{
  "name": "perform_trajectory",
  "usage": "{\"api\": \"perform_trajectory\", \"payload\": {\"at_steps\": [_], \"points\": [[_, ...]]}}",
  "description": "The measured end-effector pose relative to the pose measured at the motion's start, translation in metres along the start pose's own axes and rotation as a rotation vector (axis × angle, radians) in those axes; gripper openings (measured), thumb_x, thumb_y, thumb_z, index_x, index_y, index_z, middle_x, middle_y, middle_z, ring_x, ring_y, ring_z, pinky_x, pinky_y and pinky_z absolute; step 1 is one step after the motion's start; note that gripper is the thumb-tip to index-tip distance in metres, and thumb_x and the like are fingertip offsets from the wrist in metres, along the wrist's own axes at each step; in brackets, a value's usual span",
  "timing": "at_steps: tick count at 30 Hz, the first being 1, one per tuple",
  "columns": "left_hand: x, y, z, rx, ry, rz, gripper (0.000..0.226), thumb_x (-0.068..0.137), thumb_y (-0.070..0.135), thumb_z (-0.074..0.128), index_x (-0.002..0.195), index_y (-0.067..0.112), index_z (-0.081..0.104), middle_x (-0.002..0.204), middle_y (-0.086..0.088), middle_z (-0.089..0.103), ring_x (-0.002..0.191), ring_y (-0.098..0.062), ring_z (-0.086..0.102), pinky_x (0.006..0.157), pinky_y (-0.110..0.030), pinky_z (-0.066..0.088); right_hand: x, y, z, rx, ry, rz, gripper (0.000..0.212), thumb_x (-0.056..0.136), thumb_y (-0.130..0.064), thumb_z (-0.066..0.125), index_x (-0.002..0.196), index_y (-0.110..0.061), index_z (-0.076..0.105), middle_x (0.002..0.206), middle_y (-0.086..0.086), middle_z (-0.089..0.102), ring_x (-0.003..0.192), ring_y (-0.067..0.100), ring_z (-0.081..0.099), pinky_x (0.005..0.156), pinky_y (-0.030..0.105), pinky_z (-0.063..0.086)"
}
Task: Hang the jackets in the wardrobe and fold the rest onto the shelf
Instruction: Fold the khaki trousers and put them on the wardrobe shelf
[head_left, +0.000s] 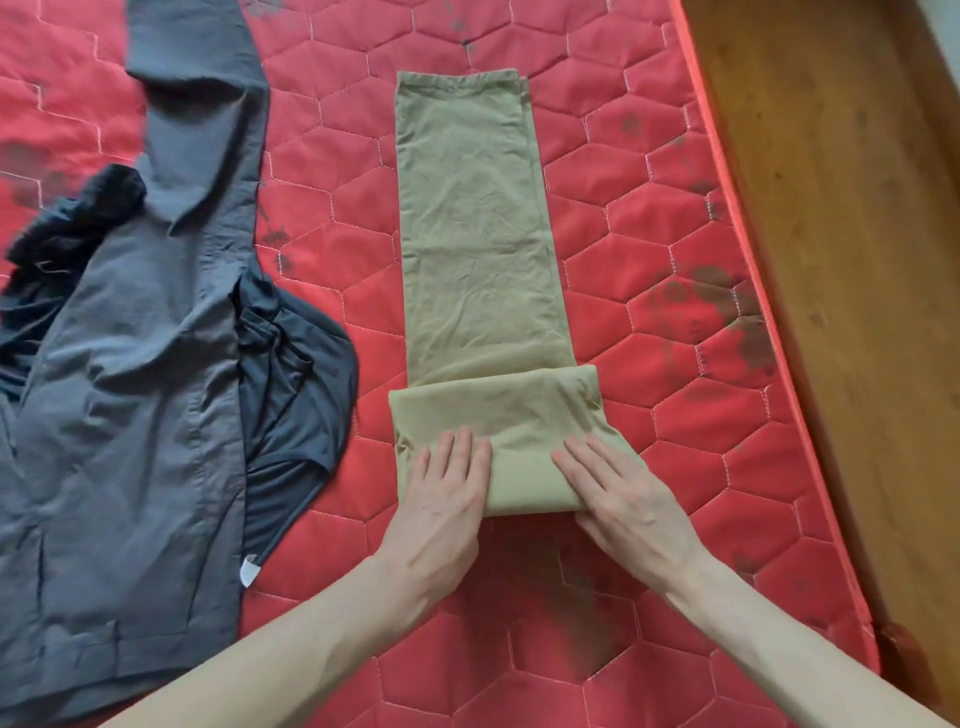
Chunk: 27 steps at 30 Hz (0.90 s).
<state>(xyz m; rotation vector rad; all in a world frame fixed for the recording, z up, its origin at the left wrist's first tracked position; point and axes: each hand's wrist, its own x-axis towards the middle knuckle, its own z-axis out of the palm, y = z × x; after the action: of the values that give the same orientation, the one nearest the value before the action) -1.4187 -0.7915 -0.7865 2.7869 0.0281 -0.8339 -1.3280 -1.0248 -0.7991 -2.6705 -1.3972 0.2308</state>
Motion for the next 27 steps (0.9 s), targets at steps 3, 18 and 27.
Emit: {"api": "perform_trajectory", "payload": {"at_steps": [3,18,27], "points": [[-0.021,-0.016,-0.025,-0.215,0.083,0.082,0.071,0.084,0.011,0.046,0.154,0.016,0.039,0.150,-0.005,0.055,0.137,-0.027,0.051,0.109,-0.037,0.044,-0.016,0.013,-0.025,0.123,0.115,-0.052,0.051,0.076,-0.013,0.076,0.127,-0.007,0.071,0.125,0.005,0.071,0.115,0.024,0.069,0.105,0.034,0.050],[-0.016,-0.045,-0.003,-1.533,0.401,-0.353,0.032,0.088,0.048,0.078,0.109,0.023,0.077,0.101,0.007,0.080,0.094,-0.005,0.074,0.073,-0.011,0.052,0.003,-0.004,-0.023,1.095,0.446,0.781,0.027,0.084,-0.051,0.079,0.100,-0.033,0.069,0.090,-0.015,0.073,0.079,0.000,0.065,0.072,0.011,0.048],[0.025,-0.040,0.029,-1.170,0.515,-0.430,0.013,0.110,0.033,0.044,0.109,0.020,0.043,0.095,0.025,0.064,0.090,0.005,0.061,0.080,-0.023,0.041,0.056,-0.010,0.041,0.822,0.366,0.939,0.078,0.106,-0.055,0.032,0.158,0.004,0.029,0.156,0.021,0.046,0.144,0.025,0.041,0.108,0.007,0.022]]}}
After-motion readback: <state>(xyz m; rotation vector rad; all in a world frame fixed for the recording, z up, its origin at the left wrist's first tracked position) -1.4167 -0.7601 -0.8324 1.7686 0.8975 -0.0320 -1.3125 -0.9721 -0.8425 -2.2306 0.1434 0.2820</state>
